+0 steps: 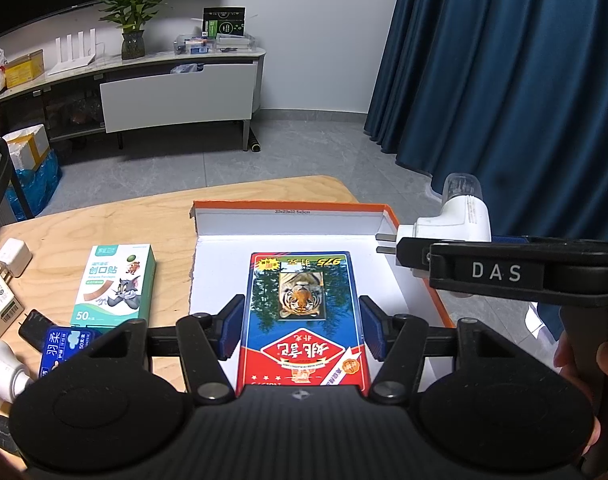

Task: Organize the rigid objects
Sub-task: 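Carry the card box and freshener over the white box with both grippers, then lower card box into white box and open left gripper while right releases freshener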

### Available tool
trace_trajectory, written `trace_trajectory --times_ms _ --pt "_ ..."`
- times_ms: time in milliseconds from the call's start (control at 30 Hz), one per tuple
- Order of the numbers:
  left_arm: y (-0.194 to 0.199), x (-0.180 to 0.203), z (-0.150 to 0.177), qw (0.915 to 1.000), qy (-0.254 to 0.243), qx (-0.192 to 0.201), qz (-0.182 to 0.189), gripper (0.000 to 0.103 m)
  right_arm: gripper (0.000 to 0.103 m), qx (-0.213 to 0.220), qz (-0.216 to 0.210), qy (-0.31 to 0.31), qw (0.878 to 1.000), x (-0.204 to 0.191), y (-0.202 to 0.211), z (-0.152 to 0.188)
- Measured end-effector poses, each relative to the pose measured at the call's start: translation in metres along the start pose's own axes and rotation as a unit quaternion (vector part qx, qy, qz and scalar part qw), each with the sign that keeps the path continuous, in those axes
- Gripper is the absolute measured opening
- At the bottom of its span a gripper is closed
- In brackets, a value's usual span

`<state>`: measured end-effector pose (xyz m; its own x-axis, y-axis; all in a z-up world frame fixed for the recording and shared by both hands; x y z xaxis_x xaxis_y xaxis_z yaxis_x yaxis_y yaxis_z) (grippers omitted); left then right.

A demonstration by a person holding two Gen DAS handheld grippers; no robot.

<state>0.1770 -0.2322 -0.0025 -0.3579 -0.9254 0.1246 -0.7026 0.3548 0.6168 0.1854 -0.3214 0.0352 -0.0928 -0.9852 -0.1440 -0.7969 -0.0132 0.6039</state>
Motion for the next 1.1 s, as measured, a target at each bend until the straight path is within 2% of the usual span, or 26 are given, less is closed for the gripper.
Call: trace_trajectory --times_ms 533,800,1100 --pt "-0.015 -0.002 0.001 0.9999 -0.002 -0.009 0.007 0.06 0.089 -0.019 0.002 0.013 1.0 0.002 -0.019 0.001" --pt "-0.032 -0.007 0.002 0.9998 0.001 -0.018 0.004 0.06 0.089 -0.062 -0.001 0.023 0.998 0.004 -0.056 0.002" --pt "-0.057 -0.024 -0.009 0.9995 0.007 -0.03 -0.008 0.06 0.089 -0.088 -0.002 0.06 0.994 0.009 -0.091 0.002"
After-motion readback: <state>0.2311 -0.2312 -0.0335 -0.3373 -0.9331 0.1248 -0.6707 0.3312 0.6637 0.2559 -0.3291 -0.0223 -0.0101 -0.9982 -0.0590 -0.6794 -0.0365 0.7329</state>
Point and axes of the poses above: each gripper's, at about its wrist camera, not at the fingertips, and y roughly against the way its jaws point, x to its right, z to its underside, the point moved 6 cm from there along -y, roughly the way its jaws point, and after that the axes turned 4 degrees about x, right-handed, at the moved point
